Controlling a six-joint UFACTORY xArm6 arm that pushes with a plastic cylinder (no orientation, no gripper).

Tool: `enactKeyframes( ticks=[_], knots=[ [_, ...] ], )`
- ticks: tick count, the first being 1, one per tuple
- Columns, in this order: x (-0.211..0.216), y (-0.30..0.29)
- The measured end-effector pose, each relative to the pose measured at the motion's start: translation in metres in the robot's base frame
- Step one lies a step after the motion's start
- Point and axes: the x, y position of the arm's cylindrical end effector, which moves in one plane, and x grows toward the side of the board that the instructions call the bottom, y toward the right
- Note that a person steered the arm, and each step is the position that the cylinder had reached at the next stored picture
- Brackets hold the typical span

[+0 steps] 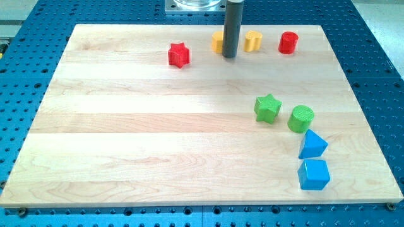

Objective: Move the red star to the left of the yellow hexagon

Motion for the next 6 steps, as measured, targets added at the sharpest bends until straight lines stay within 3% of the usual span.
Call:
enactKeyframes(
  ticks=[1, 2, 4, 5, 6],
  knots=[
    [0.042, -0.024],
    [0.068, -0.089],
    [0.017, -0.091],
    [0.054, -0.143],
    [0.017, -0.135]
  ],
)
